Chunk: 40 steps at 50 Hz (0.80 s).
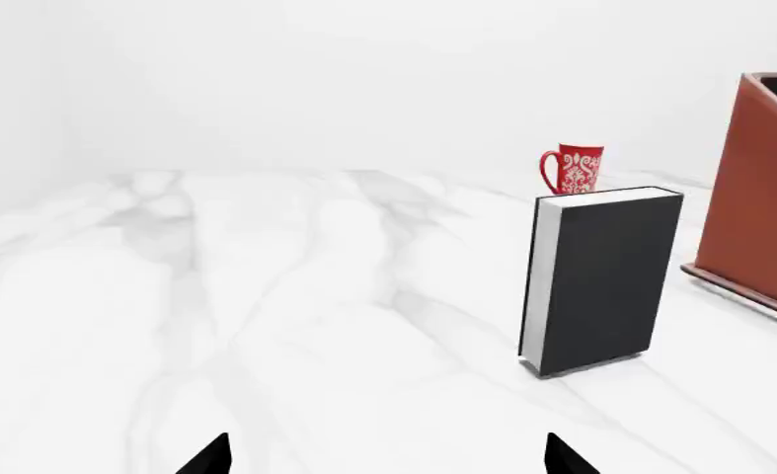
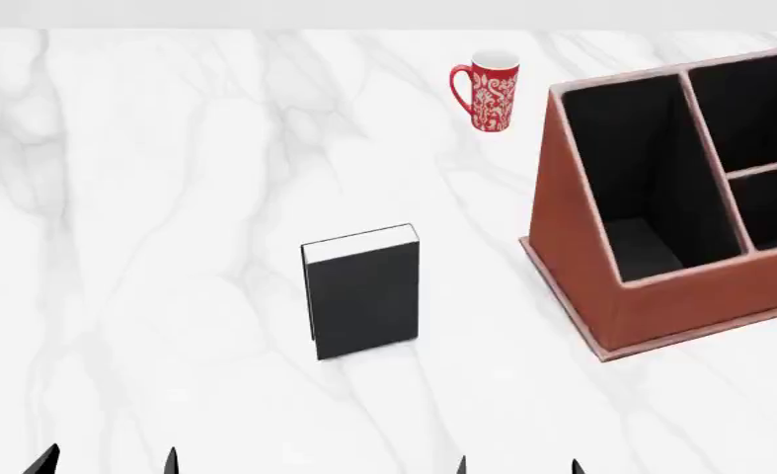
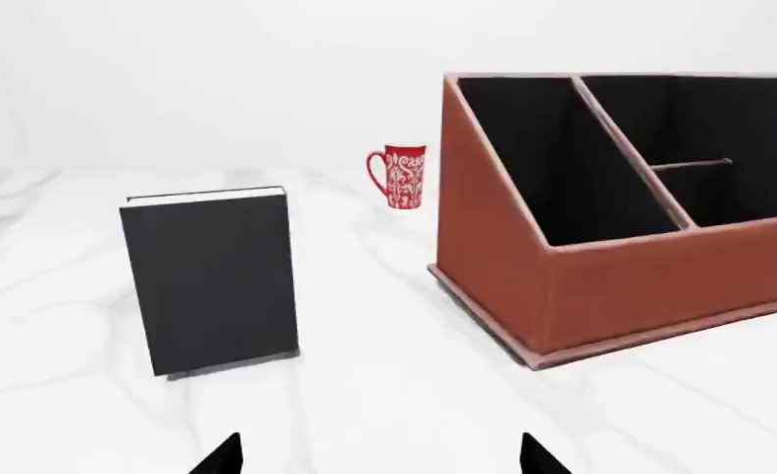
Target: Pick up the book and place it in the left compartment of the caddy.
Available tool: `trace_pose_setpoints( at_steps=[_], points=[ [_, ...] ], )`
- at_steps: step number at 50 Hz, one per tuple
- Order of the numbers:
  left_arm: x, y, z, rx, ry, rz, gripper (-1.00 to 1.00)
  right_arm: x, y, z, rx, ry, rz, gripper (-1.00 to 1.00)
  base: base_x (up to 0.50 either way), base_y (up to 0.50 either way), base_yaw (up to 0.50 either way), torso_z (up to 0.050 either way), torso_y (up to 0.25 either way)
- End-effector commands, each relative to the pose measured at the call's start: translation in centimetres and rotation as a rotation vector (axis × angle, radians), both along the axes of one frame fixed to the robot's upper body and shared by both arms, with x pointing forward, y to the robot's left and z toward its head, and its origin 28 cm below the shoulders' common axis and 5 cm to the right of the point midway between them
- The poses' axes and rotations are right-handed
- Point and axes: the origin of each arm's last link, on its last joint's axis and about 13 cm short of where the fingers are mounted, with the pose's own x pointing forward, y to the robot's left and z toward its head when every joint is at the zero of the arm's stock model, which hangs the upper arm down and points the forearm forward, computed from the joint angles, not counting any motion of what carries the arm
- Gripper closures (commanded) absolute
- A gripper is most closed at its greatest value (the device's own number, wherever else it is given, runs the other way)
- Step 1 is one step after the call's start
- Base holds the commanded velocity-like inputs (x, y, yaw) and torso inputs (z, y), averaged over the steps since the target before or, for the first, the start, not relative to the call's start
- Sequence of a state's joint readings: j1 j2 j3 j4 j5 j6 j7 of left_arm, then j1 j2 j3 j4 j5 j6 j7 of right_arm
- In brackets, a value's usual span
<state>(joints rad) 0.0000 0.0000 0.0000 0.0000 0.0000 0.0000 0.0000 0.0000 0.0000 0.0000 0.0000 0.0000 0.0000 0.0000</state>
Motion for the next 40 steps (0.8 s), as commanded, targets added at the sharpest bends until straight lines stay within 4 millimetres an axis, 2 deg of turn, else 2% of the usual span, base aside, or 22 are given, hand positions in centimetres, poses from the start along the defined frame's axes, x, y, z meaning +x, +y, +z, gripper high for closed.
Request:
trace_pose_setpoints(
  at_steps=[1,40],
  points=[
    [-0.04,0.0,0.03,0.001,0.0,0.0,-1.0,-0.06,0.07,0.05,0.004,-0.01,0.016,-1.0,0.0,0.0,0.0,0.0,0.0],
    [0.18,-0.09,-0.03,0.036,0.034,0.028,-1.0,-0.08,-0.03,-0.02,0.006,-0.009,-0.002,-1.0,0.0,0.0,0.0,0.0,0.0]
  ],
)
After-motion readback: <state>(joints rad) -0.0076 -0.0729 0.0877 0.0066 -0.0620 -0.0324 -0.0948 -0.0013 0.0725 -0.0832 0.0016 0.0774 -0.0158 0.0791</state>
